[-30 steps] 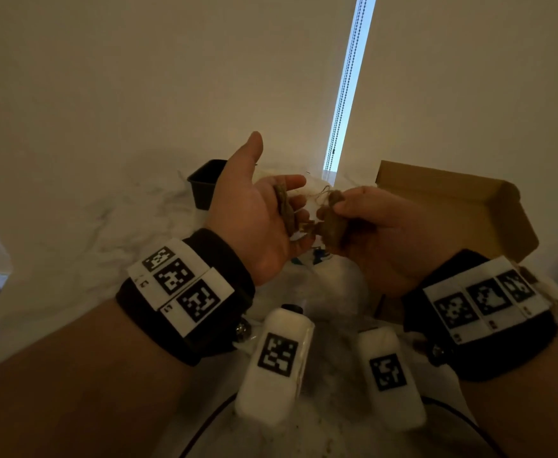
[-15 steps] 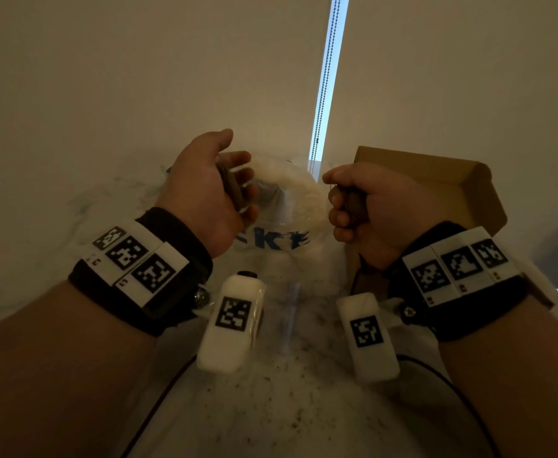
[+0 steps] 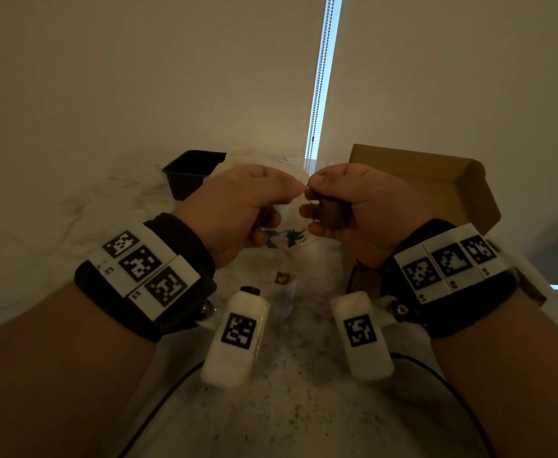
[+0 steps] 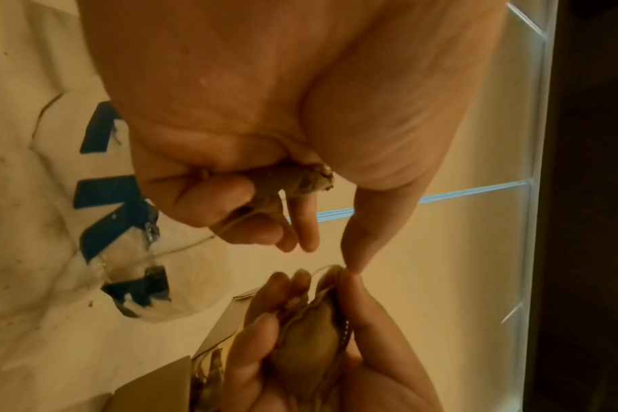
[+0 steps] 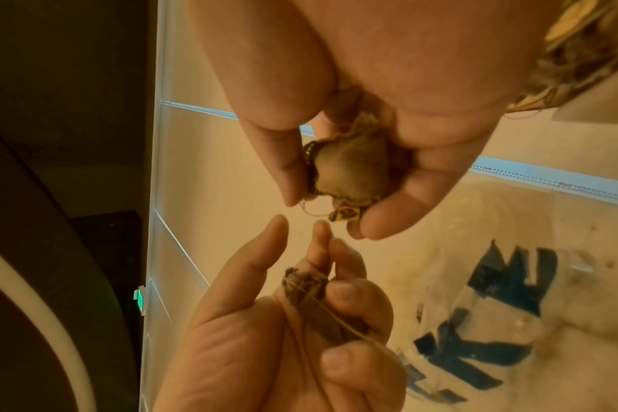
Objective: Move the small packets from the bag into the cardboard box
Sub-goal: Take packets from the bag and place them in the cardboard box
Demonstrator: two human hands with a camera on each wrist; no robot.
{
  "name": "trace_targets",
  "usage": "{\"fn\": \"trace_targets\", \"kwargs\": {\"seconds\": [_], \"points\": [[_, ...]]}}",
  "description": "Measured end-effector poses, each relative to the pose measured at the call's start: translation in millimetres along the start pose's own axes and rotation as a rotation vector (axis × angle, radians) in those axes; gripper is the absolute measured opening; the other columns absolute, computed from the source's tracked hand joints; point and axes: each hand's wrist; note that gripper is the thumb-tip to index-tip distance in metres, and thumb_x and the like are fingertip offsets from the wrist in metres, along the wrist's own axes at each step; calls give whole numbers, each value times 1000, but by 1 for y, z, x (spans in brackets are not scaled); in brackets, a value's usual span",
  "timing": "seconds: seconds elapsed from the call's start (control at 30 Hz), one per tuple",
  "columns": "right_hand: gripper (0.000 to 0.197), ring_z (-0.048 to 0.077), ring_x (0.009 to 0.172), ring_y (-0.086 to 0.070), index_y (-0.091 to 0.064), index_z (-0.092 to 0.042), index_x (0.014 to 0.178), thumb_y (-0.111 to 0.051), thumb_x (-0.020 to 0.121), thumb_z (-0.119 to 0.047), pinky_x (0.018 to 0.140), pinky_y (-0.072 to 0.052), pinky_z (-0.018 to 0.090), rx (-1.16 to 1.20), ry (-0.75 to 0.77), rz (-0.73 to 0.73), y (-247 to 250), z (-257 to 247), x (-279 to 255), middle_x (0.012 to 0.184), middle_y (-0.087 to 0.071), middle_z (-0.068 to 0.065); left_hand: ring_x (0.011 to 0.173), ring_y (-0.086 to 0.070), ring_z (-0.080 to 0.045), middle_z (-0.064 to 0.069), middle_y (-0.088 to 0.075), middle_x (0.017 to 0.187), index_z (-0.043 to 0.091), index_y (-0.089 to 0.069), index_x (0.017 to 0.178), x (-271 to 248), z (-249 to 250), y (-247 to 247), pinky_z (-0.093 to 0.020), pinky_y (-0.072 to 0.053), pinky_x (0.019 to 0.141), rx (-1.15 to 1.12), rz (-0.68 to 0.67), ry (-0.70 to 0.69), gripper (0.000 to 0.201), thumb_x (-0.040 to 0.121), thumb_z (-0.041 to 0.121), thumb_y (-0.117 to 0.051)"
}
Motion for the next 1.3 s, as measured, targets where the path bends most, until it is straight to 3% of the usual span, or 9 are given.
{"fn": "trace_targets", "kwargs": {"seconds": [0.17, 0.27, 0.43, 0.57, 0.7, 0.9, 1.3], "points": [[6, 13, 61, -64, -63, -9, 90, -63, 90, -15, 57, -56, 29, -23, -12, -17, -4, 3, 1, 67, -65, 0, 59, -52, -7, 5, -63, 69, 17, -75, 96, -2, -4, -5, -21, -40, 47, 194, -18, -65, 15, 83, 24, -78], [6, 13, 61, -64, -64, -11, 87, -63, 90, -15, 57, -57, 29, -5, -8, -13, -5, 3, 0, 67, -66, 1, 57, -50, -8, 7, -59, 62, 21, -75, 84, -1, -5, -6, -22, -39, 47, 209, -1, -89, 3, 86, 23, -75], [6, 16, 65, -67, -66, -12, 95, -64, 90, -15, 54, -54, 28, -12, 7, 52, -3, 3, 0, 77, -68, 3, 62, -55, -10, 1, -65, 77, 21, -71, 82, 1, -2, -2, -22, -39, 45, 128, 74, -100, 11, 93, 23, -68], [11, 14, 56, -59, -62, -14, 104, -60, 94, -18, 48, -47, 27, -75, 15, 81, 2, 1, 0, 75, -66, 3, 66, -57, -14, 2, -72, 85, 23, -69, 86, 5, 2, 8, -23, -40, 44, 27, 232, -157, 12, 96, 22, -63], [27, 15, 51, -48, -61, -8, 111, -55, 96, -30, 44, -39, 25, -135, -97, -62, 0, 0, -7, 68, -56, 4, 67, -56, -16, 0, -74, 95, 23, -65, 90, 8, 8, 15, -22, -39, 43, -42, 336, -233, 10, 99, 22, -60], [23, 15, 44, -44, -64, -7, 102, -46, 97, -20, 42, -36, 22, -98, -54, -310, -2, -3, -18, 66, -54, 7, 64, -56, -9, 1, -71, 92, 23, -67, 98, 12, 7, 24, -18, -42, 47, -5, 442, -292, 7, 98, 22, -61], [35, 20, 56, -54, -66, -7, 105, -47, 82, -23, 50, -43, 30, 105, 5, -346, 5, -5, -11, 62, -58, 5, 66, -55, -1, 5, -64, 88, 23, -66, 106, 16, 4, 28, -11, -43, 51, 184, 511, -377, 12, 101, 20, -56]]}}
Point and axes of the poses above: each hand's wrist, its own x-axis towards the middle knuckle, its own y-axis out of the back of the hand, z = x × y
